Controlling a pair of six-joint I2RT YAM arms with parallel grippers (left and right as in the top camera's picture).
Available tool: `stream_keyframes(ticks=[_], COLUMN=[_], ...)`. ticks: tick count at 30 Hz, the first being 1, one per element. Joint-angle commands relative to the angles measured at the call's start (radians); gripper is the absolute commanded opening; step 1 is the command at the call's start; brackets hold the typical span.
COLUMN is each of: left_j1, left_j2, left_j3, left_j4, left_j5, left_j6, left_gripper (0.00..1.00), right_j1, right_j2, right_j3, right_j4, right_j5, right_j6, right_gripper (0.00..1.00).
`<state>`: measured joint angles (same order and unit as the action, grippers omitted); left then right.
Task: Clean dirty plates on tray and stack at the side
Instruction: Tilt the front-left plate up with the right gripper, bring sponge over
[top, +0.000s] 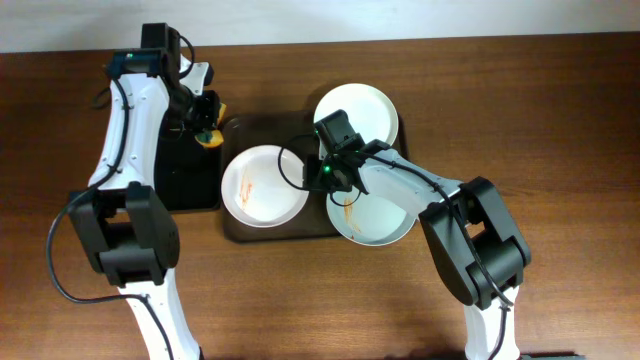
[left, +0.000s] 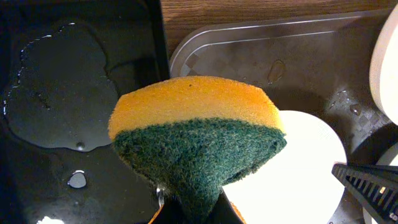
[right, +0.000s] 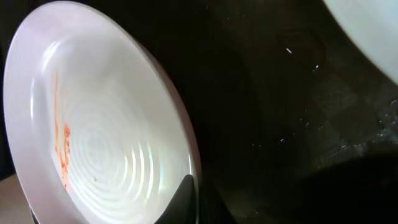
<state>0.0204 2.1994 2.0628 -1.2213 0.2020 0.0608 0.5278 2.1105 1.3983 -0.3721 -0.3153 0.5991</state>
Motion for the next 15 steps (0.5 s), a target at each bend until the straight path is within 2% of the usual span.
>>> stream_keyframes(ticks=[1, 7, 8, 9, 10, 11, 15], left_j1=[-0.001, -0.001, -0.001, -0.001, -0.001, -0.001, -0.001], left_j2=[-0.003, -0.002, -0.002, -0.002, -0.002, -0.002, -0.003], left_j3=[0.019, 0.019, 0.019, 0.019, 0.019, 0.019, 0.019], left_j4=[0.001, 0.001, 0.001, 0.000, -0.001, -0.001, -0.001], left_j5=[-0.003, -0.003, -0.003, -0.002, 0.006, 0.021, 0.031], left_j6=[0.016, 0.016, 0.016, 0.016, 0.016, 0.016, 0.016], left_gripper=[0.01, 0.01, 0.01, 0.01, 0.01, 0.01, 0.01], right_j1=[-0.051, -0.146, -0.149, -0.147, -0.141, -0.134, -0.113], right_j2=[0.008, 0.008, 0.008, 0.008, 0.008, 0.008, 0.008], right_j3=[0.033, 0.073, 0.073, 0.073, 0.073, 0.073, 0.073], right_j4=[-0.011, -0.058, -0.058, -0.058, -0.058, -0.058, -0.050], right_j5=[-0.053, -0.138, -0.138, -0.138, -0.137, -0.133, -0.116], right_j6=[-0.030, -0.158, -0.170, -0.177, -0.182, -0.184, -0.184], right_gripper=[0.04, 0.04, 0.11, 0.24, 0.32, 0.36, 0.37])
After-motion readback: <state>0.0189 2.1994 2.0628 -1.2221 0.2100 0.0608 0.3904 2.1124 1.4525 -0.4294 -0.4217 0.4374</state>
